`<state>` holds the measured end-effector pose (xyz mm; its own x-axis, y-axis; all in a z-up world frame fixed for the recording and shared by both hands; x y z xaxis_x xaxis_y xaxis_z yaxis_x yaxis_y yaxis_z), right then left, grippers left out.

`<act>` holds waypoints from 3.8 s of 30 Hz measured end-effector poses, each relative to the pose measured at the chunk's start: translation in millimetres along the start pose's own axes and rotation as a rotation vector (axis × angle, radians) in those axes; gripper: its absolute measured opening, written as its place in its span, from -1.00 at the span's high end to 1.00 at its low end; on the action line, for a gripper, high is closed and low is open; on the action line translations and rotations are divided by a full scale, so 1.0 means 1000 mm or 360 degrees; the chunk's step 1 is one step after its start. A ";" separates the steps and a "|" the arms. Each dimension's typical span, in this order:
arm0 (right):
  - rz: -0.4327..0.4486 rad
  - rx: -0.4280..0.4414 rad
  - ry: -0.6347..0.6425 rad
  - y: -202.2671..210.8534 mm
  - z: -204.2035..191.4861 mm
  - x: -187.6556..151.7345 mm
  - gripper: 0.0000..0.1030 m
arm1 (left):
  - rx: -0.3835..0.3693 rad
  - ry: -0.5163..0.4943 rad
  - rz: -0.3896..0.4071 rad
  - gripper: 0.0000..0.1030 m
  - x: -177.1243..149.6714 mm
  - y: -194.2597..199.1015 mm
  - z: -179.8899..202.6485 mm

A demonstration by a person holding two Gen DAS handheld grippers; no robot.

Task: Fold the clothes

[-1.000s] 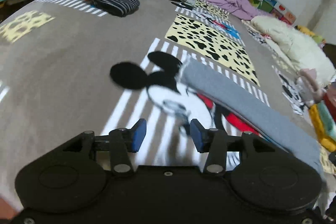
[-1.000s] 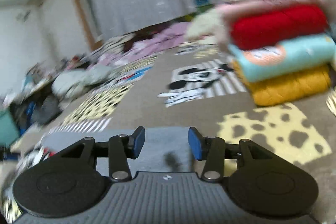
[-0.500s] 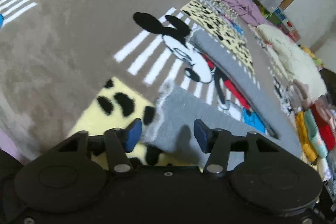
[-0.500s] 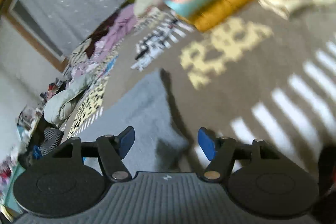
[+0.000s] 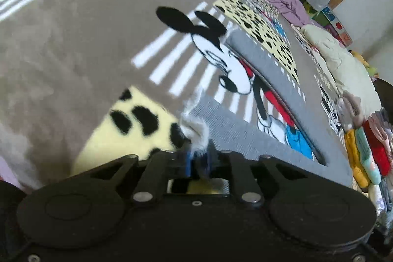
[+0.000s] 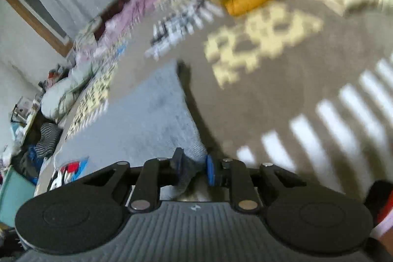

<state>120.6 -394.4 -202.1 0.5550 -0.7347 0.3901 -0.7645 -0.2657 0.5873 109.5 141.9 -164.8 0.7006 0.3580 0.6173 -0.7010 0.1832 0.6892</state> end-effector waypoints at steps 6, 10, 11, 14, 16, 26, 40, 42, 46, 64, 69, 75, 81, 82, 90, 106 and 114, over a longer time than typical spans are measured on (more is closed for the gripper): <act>0.0086 -0.0035 0.0362 0.030 -0.028 0.008 0.14 | 0.0093 -0.0401 0.0132 0.17 0.011 0.032 0.008; 0.0116 -0.0011 0.0791 0.050 -0.053 0.005 0.11 | 0.0086 -0.0765 0.0240 0.07 0.012 0.048 0.019; 0.0115 -0.0004 0.0921 0.053 -0.059 0.001 0.10 | 0.0093 -0.0860 0.0259 0.07 0.010 0.050 0.022; 0.0104 -0.0038 0.1304 0.058 -0.072 -0.014 0.03 | 0.0109 -0.1117 0.0304 0.07 0.002 0.052 0.027; 0.0075 -0.0111 0.1597 0.054 -0.074 -0.031 0.03 | 0.0120 -0.1272 0.0308 0.07 -0.004 0.049 0.031; 0.0045 -0.0251 0.2113 0.045 -0.070 -0.068 0.03 | 0.0198 -0.1931 0.0250 0.07 -0.045 0.031 0.035; 0.0051 -0.0330 0.2503 0.030 -0.064 -0.090 0.00 | 0.0353 -0.2572 0.0278 0.07 -0.067 0.014 0.045; 0.0032 -0.0338 0.2535 0.027 -0.062 -0.091 0.01 | 0.0374 -0.2656 0.0295 0.08 -0.069 0.011 0.046; 0.0026 -0.0323 0.2610 0.024 -0.058 -0.096 0.04 | 0.0387 -0.2671 0.0300 0.36 -0.066 0.009 0.045; 0.0099 -0.0088 0.2160 0.037 -0.090 -0.038 0.81 | 0.0072 -0.1729 0.0467 0.87 0.037 0.029 0.067; 0.0120 -0.0049 0.1931 0.031 -0.105 -0.002 0.81 | 0.0047 -0.1563 0.0454 0.89 0.080 0.009 0.086; 0.0088 -0.0072 0.1812 -0.005 -0.119 0.031 0.81 | 0.0095 -0.1393 0.0331 0.90 0.121 -0.034 0.102; 0.0039 -0.0099 0.1703 -0.041 -0.124 0.054 0.81 | 0.0144 -0.1367 0.0255 0.91 0.145 -0.069 0.114; 0.0031 -0.0103 0.1689 -0.046 -0.123 0.055 0.81 | 0.0154 -0.1368 0.0242 0.91 0.149 -0.074 0.114; -0.0028 -0.0112 0.1627 -0.083 -0.121 0.074 0.90 | 0.0138 -0.1277 0.0138 0.91 0.172 -0.113 0.112; 0.0171 0.0067 0.1107 -0.061 -0.107 0.091 0.42 | 0.0000 -0.0744 0.0056 0.72 0.183 -0.147 0.061; 0.0187 0.0112 0.1123 -0.063 -0.102 0.059 0.35 | -0.0171 -0.0383 0.0103 0.56 0.182 -0.132 0.034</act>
<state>235.4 -357.6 -143.6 0.5292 -0.1886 0.8273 -0.8384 -0.2665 0.4755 334.1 151.6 -130.3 0.6565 0.1468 0.7399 -0.7464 0.2680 0.6091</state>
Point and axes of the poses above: each gripper's, at about its wrist camera, not at the fingertips, and y roughly against the way its jaws point, z to its right, x to its top, the point moved 5 cm from there along -y, roughly the way its jaws point, and after that the axes turned 11 degrees about -y, right-handed, at the moved point
